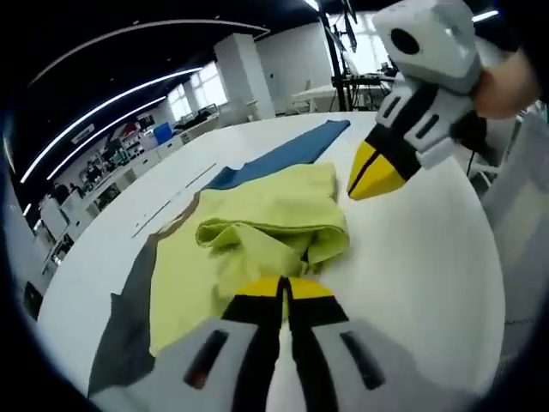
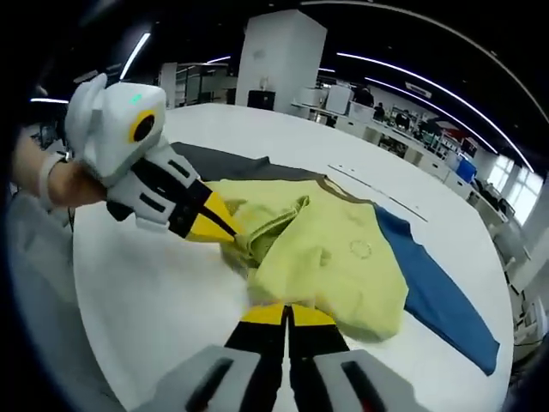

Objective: Fold the garment on the visible template until the final outline fits inside the template.

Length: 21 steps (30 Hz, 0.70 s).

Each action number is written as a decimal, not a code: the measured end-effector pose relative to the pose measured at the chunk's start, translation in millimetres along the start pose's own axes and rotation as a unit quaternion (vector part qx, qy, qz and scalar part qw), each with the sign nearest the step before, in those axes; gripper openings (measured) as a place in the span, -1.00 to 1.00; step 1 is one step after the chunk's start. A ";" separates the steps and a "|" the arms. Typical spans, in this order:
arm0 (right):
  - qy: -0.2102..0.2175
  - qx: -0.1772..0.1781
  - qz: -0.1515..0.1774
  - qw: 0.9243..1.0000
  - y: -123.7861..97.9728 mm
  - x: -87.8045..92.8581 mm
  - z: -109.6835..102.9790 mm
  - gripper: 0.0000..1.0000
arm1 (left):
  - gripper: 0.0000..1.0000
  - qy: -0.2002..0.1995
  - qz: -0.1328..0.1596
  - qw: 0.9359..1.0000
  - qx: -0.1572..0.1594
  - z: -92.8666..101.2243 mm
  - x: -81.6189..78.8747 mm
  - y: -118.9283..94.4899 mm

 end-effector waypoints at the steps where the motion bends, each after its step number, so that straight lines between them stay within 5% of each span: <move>1: 0.004 -0.002 0.000 1.000 -0.7 1.6 -1.2 -1.00 | -1.00 0.000 0.000 1.000 -0.002 -0.7 0.8 -1.8; 6: 0.065 -0.017 -0.002 0.998 1.6 5.1 -13.5 -1.00 | -1.00 -0.006 -0.002 1.000 -0.004 -2.9 4.6 -5.7; 12: 0.174 -0.018 -0.014 0.985 12.2 12.0 -27.1 -0.67 | -1.00 -0.007 -0.003 1.000 -0.004 -2.3 5.4 -7.9; 21: 0.310 0.006 0.004 0.951 27.0 8.3 -37.1 -0.65 | -1.00 -0.011 -0.004 1.000 -0.003 -2.1 7.0 -9.7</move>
Point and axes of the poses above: the point that each gripper's makers call its tool centre point, and the gripper's own axes: y roughly forward along the fingers, z roughly to its right, x roughly out of its underside, the point moved 7 cm from there along -y, roughly backward along the fingers, and after that the axes turned 8 degrees about x, right-handed, at the moved point
